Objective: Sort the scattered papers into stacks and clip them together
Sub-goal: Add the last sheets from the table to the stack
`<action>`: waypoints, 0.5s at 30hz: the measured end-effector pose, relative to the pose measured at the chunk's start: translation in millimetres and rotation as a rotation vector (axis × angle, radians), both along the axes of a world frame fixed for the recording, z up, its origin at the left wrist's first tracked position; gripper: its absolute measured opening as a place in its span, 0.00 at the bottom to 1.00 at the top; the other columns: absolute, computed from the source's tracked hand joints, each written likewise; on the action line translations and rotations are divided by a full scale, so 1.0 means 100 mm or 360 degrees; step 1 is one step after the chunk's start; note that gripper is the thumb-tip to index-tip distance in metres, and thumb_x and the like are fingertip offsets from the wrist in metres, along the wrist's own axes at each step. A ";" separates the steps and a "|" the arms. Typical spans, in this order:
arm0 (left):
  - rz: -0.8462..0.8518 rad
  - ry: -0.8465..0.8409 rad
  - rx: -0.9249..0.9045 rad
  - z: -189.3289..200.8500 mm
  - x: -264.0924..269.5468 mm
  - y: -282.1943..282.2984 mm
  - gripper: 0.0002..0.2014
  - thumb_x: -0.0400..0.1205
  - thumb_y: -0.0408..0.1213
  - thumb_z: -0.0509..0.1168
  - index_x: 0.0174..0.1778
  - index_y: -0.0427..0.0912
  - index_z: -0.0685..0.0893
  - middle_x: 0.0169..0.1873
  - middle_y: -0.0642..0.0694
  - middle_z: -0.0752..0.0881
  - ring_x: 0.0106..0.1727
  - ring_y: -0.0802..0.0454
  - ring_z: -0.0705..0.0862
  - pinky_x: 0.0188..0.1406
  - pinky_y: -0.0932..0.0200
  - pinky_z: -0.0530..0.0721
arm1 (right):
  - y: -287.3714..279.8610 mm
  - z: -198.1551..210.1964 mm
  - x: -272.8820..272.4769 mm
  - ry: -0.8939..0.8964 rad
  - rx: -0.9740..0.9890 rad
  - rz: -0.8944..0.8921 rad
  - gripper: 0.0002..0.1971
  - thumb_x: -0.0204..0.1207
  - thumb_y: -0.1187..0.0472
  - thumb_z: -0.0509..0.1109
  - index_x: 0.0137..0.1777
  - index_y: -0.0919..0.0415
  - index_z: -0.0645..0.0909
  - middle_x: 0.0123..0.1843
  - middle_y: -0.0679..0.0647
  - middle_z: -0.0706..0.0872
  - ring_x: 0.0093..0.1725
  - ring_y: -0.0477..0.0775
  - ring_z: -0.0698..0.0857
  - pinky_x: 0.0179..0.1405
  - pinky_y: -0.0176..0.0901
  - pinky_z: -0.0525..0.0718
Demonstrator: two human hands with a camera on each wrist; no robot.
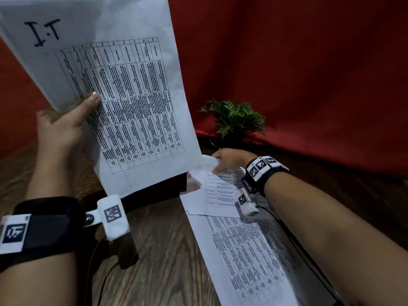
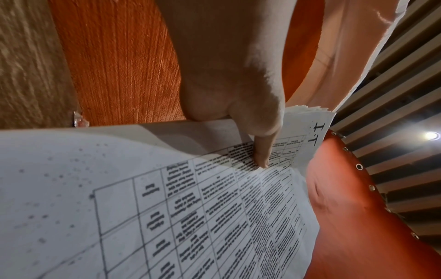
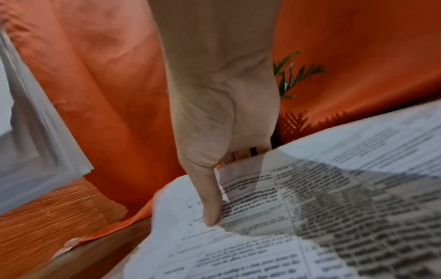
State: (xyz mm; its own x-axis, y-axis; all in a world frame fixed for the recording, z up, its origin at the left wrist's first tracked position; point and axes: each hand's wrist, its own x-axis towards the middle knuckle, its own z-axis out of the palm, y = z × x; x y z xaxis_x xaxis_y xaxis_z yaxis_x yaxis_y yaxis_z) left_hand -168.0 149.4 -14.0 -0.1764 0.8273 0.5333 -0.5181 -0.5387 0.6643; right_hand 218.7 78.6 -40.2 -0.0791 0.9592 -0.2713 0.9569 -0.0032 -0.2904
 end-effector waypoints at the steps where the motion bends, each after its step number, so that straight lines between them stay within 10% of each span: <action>1: -0.0003 0.0040 0.0008 -0.01 -0.02 0.00 0.17 0.74 0.51 0.86 0.56 0.49 0.97 0.58 0.50 0.95 0.67 0.51 0.91 0.73 0.52 0.85 | 0.01 -0.01 -0.01 -0.0010 -0.0006 -0.0017 0.07 0.75 0.55 0.80 0.48 0.50 0.84 0.42 0.44 0.86 0.43 0.48 0.85 0.46 0.46 0.80; 5: 0.0171 0.0187 -0.0183 0.09 0.05 -0.21 0.19 0.72 0.50 0.87 0.55 0.45 0.97 0.56 0.51 0.96 0.64 0.53 0.94 0.66 0.57 0.89 | 0.06 0.01 -0.07 -0.0087 -0.0073 -0.0119 0.25 0.76 0.54 0.79 0.70 0.59 0.77 0.58 0.52 0.84 0.59 0.59 0.83 0.59 0.53 0.81; 9: 0.0356 0.0211 -0.0354 0.10 0.08 -0.38 0.45 0.64 0.54 0.90 0.72 0.38 0.81 0.64 0.48 0.93 0.63 0.52 0.94 0.63 0.49 0.93 | 0.11 0.01 -0.06 -0.0156 -0.0150 -0.0144 0.30 0.76 0.51 0.79 0.75 0.52 0.71 0.58 0.51 0.83 0.57 0.57 0.80 0.53 0.50 0.76; 15: 0.0333 0.0468 -0.0357 0.15 0.12 -0.47 0.13 0.78 0.41 0.84 0.54 0.43 0.91 0.46 0.59 0.96 0.54 0.60 0.95 0.58 0.60 0.93 | 0.04 0.01 -0.07 -0.0150 -0.0058 -0.0107 0.30 0.75 0.53 0.79 0.74 0.61 0.77 0.68 0.56 0.84 0.66 0.58 0.82 0.56 0.46 0.76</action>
